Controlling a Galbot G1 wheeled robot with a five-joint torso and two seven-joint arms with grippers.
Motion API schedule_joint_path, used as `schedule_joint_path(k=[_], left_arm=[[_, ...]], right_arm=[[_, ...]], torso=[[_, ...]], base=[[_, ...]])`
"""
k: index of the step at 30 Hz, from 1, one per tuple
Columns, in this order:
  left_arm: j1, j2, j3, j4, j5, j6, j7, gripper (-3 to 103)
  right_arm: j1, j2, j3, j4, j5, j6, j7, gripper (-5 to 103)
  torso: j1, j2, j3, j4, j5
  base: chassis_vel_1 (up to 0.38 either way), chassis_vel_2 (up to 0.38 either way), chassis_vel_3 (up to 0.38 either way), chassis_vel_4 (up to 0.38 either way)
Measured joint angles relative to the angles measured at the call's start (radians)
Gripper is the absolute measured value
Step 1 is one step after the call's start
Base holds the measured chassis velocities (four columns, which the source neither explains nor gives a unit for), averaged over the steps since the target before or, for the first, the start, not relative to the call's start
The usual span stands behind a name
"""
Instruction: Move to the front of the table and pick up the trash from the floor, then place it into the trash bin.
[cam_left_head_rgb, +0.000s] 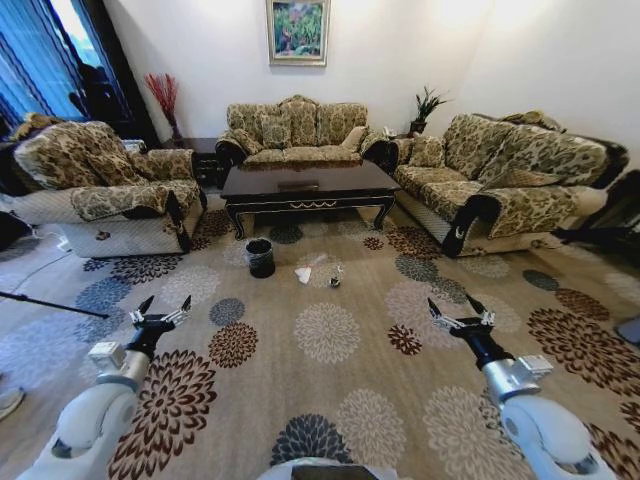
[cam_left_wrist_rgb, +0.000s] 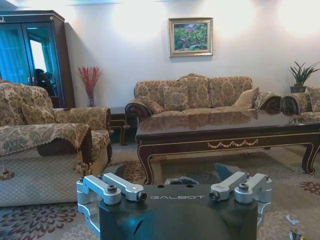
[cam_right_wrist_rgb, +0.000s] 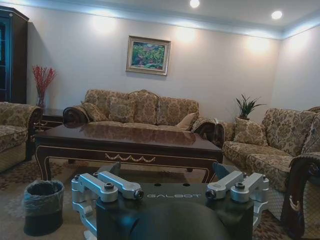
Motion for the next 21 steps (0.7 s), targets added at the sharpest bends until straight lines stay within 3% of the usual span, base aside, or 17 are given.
schedule_joint_path(k=[21], left_arm=[[0.024,-0.002,-0.011,-0.002,0.001,-0.004,-0.002,100]], right_arm=[[-0.021,0.018,0.001,0.001,-0.015,0.011,-0.014,100]], torso=[[-0.049,-0.110,-0.061,0.0000,0.0000]], base=[[0.000,0.000,0.000,0.000]])
